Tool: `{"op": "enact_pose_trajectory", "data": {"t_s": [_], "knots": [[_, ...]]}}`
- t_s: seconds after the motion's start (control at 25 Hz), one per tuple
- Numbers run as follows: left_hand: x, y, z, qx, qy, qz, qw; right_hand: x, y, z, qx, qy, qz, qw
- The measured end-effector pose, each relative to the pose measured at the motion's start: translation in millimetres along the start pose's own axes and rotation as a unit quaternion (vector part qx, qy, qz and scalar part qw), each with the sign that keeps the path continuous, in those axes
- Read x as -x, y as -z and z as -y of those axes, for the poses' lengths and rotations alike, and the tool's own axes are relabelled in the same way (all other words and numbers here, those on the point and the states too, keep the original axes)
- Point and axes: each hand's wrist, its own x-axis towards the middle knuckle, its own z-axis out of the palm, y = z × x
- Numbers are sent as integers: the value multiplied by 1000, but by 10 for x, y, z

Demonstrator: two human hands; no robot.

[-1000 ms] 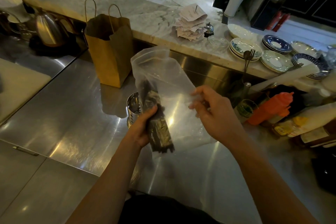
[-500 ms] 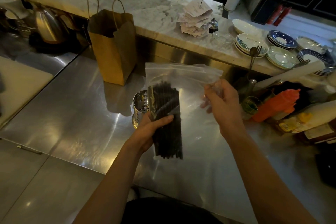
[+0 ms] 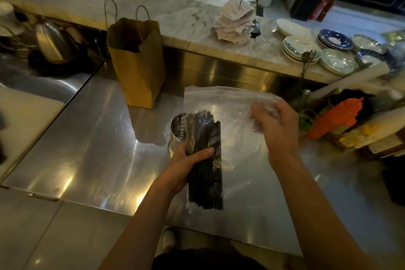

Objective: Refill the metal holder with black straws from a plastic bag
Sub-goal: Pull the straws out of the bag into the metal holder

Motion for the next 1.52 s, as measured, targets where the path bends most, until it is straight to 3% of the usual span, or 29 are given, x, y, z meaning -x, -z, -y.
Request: {"op": "enact_pose_trajectory", "data": {"t_s": [0.16,0.36,0.56,0.68,0.8,1.0,1.12,1.28,1.4,1.52], "knots": [[32,165,46,6,7,2,1000,67,73,5,40,-3,106,994],[45,233,98,-15,4,19,1000,89,57,-40,36,46,25,998],[27,71,124,-19,-6,11,1000,-31,227,-43,32,104,55,993],[-33,-147,176,-43,-39,-35,998,-163,383,-7,38,158,94,982],[-86,-364,225,-62,-66,-82,992,-307,627,-30,39,154,108,981],[-173,-762,359,-92,-106,-97,985,-460,936,-201,37,126,2,991],[-189,-952,486,-97,-116,-123,981,-594,1125,-317,47,134,27,989],[-178,-1059,629,-99,-130,-184,969,-752,1275,-445,180,256,123,942],[-139,-1117,675,-119,-128,-214,961,-799,1211,-442,261,285,181,904],[-146,-1135,690,-138,-136,-232,953,-776,1101,-366,347,326,183,860]]}}
